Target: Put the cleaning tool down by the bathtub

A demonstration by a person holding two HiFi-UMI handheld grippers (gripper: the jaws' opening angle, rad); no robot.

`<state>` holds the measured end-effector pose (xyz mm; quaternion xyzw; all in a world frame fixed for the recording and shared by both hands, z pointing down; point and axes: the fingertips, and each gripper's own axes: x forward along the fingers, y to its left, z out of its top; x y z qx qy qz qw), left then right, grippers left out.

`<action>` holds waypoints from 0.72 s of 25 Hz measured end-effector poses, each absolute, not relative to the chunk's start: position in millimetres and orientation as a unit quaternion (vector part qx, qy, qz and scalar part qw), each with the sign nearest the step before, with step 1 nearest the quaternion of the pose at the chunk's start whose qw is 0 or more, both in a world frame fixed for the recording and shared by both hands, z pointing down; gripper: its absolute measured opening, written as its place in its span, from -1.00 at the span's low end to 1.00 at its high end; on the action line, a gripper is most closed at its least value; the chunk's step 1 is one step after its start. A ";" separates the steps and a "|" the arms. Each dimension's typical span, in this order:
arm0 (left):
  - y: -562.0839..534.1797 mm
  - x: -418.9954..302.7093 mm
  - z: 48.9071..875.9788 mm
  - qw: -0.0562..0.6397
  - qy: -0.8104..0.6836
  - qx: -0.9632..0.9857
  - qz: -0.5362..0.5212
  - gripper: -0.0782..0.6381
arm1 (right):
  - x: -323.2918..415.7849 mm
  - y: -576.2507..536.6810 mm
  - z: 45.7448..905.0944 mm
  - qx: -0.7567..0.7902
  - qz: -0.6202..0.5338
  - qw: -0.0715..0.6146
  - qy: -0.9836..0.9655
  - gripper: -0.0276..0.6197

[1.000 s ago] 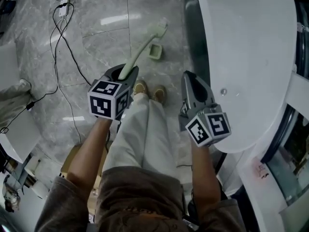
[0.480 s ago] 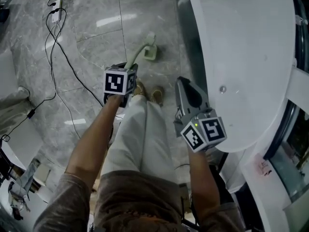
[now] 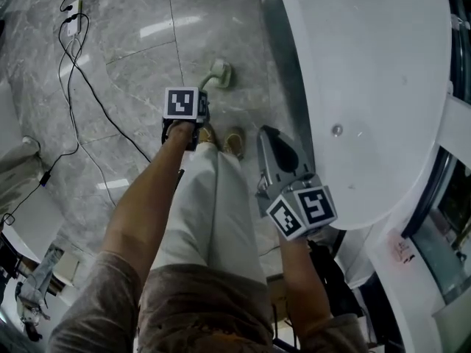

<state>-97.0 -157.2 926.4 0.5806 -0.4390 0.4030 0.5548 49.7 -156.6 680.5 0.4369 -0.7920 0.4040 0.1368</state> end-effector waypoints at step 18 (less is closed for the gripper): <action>-165.2 -73.0 981.5 0.587 -0.395 0.525 0.474 -0.58 | 66.4 -147.3 704.2 0.449 0.437 0.122 -0.769 -0.91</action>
